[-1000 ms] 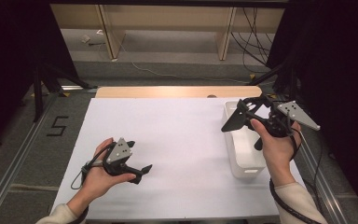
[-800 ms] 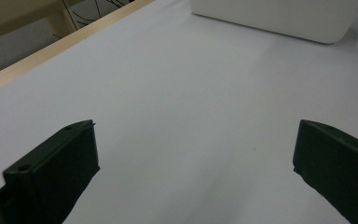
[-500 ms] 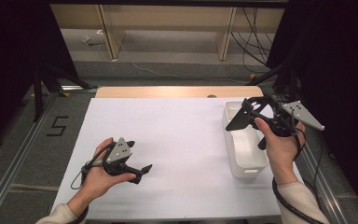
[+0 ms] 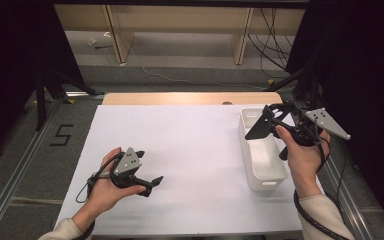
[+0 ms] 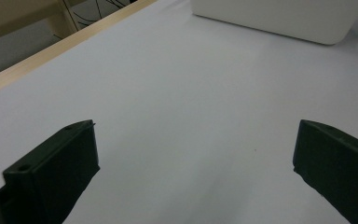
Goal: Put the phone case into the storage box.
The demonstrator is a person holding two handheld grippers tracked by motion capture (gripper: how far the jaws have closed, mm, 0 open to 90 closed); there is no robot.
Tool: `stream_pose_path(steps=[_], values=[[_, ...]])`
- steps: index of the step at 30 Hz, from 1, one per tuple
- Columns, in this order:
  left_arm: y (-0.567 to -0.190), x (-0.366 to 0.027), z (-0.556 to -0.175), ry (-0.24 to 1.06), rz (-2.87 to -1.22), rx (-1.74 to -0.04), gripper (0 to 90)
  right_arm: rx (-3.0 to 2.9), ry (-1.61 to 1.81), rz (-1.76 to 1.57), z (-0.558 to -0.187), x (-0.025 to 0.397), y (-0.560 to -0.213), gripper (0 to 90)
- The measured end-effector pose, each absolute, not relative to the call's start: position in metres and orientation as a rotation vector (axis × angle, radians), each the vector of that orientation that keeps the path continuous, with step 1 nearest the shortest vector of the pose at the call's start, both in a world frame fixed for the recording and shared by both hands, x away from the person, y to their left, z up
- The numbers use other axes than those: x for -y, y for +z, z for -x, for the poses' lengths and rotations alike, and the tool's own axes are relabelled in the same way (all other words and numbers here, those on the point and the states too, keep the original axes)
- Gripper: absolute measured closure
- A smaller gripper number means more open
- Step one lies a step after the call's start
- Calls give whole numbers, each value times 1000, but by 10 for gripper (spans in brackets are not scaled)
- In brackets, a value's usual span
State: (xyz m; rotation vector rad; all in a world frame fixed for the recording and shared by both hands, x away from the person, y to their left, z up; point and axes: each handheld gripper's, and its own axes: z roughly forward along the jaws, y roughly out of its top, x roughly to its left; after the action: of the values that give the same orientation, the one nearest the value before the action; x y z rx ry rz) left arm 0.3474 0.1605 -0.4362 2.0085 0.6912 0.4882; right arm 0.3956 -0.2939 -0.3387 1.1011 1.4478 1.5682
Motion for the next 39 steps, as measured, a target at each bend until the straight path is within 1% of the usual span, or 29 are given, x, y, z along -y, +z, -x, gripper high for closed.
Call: stream_pose_path(steps=[39], values=[[-435,-163,-347,496,-2009,-688,0,-1479,1492,-1136,-405,301,-351,155]])
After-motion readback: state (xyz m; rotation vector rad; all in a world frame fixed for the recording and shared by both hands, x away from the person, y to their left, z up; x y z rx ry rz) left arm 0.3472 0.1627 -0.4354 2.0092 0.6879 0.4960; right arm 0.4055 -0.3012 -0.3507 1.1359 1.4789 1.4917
